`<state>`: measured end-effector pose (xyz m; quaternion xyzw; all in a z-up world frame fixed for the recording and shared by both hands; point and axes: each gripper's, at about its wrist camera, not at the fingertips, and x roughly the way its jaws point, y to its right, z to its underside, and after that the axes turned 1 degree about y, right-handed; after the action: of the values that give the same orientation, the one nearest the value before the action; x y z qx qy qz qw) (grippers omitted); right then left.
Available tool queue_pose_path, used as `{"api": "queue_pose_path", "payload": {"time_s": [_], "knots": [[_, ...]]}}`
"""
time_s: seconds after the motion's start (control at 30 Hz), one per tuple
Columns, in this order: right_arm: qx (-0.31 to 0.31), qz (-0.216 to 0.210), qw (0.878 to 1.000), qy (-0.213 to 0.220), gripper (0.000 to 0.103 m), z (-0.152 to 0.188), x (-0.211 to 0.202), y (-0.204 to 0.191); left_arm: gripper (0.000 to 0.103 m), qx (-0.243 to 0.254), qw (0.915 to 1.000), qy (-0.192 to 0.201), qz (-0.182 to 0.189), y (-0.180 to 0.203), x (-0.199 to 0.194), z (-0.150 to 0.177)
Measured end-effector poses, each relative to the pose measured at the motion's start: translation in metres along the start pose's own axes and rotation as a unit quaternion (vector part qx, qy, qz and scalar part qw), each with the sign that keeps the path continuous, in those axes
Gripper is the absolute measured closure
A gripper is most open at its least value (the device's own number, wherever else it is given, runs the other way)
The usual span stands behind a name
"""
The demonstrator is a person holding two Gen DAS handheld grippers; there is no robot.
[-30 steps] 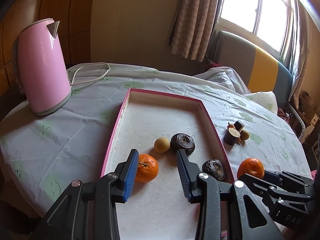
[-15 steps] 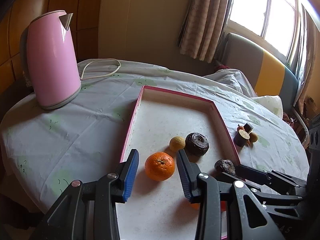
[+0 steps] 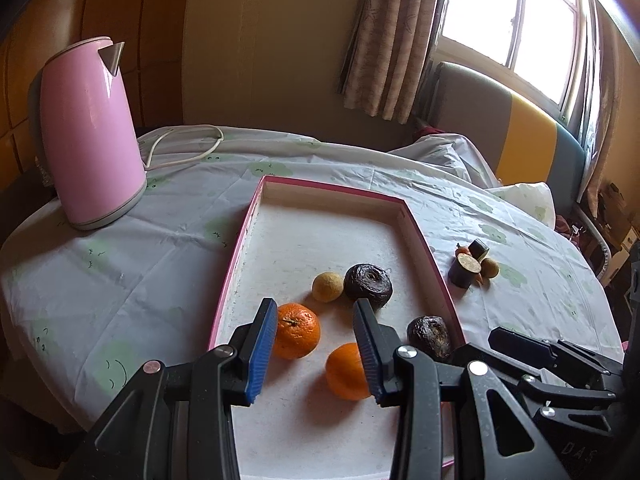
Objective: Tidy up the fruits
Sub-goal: 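Carry the orange into the pink tray and open the right gripper, then move the left gripper to the cut dark yam slice and grasp it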
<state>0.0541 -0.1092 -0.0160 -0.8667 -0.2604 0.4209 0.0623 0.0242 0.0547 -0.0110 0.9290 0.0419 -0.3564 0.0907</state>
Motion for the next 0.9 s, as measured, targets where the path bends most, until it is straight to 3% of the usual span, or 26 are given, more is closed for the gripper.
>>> {"api": "queue_pose_path", "payload": {"time_s": [0.53,0.9], "knots": [[0.051,0.046,0.997,0.022,0.044,0.009,-0.017,0.046,0.064,0.046,0.9987,-0.010,0.019,0.032,0.002,0.003],[0.101,0.103,0.989,0.023,0.044,0.018,-0.025,0.090,0.064,0.106,0.9915,-0.022,0.073,0.070,0.009,-0.001]]}}
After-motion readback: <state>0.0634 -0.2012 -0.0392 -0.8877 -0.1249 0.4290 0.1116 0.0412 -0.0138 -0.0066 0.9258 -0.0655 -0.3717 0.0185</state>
